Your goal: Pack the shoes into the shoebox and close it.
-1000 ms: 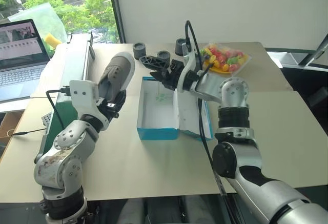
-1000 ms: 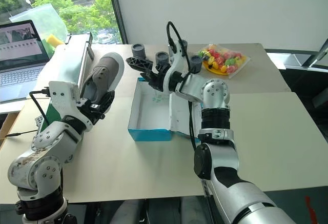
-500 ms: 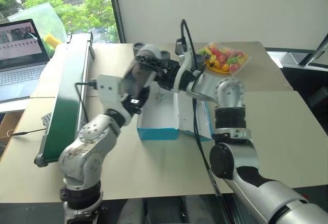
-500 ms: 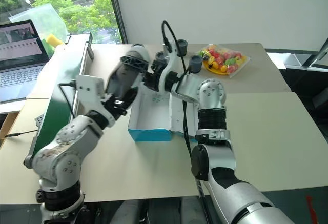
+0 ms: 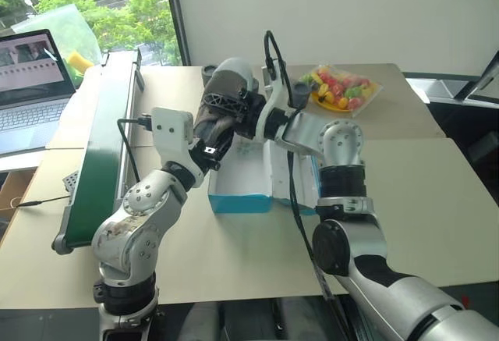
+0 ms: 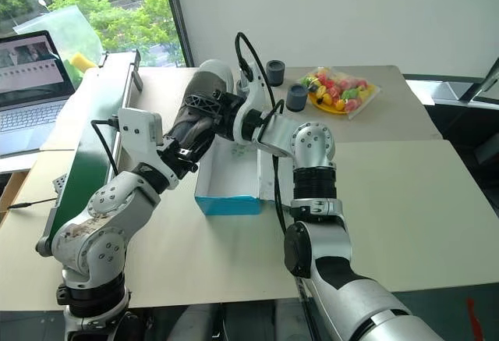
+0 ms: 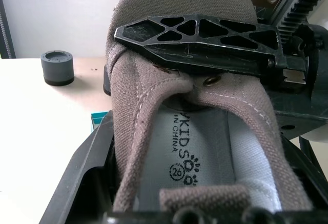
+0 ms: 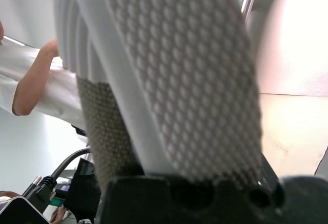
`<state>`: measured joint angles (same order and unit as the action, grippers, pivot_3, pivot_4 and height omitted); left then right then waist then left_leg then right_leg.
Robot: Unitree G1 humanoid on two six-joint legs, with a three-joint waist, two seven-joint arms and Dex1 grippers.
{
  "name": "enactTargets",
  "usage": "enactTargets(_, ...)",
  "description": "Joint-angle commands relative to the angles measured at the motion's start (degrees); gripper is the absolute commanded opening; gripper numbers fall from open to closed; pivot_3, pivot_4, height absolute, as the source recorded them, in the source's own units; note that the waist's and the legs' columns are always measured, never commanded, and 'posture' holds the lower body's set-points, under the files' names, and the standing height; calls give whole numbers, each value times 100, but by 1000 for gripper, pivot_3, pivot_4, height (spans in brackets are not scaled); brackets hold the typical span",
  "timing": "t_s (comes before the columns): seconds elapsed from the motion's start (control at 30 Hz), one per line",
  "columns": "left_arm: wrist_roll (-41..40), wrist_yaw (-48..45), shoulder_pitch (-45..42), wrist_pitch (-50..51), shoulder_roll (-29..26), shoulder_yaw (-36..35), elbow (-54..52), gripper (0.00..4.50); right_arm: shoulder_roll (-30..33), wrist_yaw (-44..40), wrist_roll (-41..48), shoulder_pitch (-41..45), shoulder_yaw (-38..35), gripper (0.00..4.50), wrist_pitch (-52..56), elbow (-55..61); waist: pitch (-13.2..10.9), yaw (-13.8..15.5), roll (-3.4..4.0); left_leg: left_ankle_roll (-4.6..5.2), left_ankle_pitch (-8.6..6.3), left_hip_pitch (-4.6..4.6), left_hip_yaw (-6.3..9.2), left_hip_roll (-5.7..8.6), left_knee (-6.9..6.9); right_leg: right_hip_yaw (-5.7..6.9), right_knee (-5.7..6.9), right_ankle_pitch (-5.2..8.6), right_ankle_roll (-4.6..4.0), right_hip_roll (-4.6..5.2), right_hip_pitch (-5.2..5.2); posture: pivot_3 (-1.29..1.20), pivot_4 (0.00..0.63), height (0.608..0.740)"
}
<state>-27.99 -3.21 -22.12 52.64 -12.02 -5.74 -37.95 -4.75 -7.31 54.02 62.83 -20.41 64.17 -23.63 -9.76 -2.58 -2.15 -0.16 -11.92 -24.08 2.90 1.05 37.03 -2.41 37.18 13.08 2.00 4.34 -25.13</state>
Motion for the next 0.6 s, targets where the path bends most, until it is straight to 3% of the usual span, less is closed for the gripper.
enactTargets(0.03,172,64,-3,-139,-80,13,-95,2651,-82,-139,195,228,22,640,62,161,0,3,0,0,0,0,0,0,0,0,0,0,0,0,0,0,150,740)
enactTargets(0.1,217,19,34,-204,-134,50,-136,3531,-87,-130,210,226,14,631,73,172,0,3,0,0,0,-1,0,1,0,0,0,0,0,1,0,0,150,740)
enactTargets(0.13,242,1,54,-196,-170,90,-162,3699,-91,-111,215,222,-5,631,67,172,0,-1,0,0,0,-1,0,1,0,0,0,0,0,1,0,0,150,740)
enactTargets(0.17,231,-26,84,-178,-189,122,-188,4248,-90,-97,207,218,-20,631,39,172,0,-4,0,0,0,-1,0,0,0,0,0,0,0,0,0,0,150,740)
enactTargets(0.2,225,-51,134,-166,-217,163,-227,4467,-83,-73,174,218,-41,631,-40,170,0,-3,0,0,0,-1,0,0,-1,0,0,0,0,-1,-1,0,150,740)
enactTargets(0.3,372,-137,350,-281,-396,357,-338,4467,20,178,-298,301,-93,631,-817,21,0,-14,0,0,0,0,-1,0,-1,-1,0,0,0,0,0,0,150,740)
enactTargets(0.4,505,-110,668,-347,-455,502,-434,4467,640,72,-1572,512,612,631,-1753,-292,-1,42,1,-1,1,1,-1,7,1,0,-1,0,0,4,0,0,150,740)
enactTargets(0.5,589,-105,815,-412,-456,583,-475,4467,960,-43,-1993,763,882,631,-1869,-588,-1,58,2,-2,2,-3,0,10,7,3,-5,-1,3,5,1,0,150,740)
enactTargets(0.6,649,-230,925,-505,-528,686,-528,4467,1297,15,-2166,1127,972,631,-1096,-981,-1,-4,2,-1,2,-1,-2,5,3,1,-4,-1,2,3,0,0,150,740)
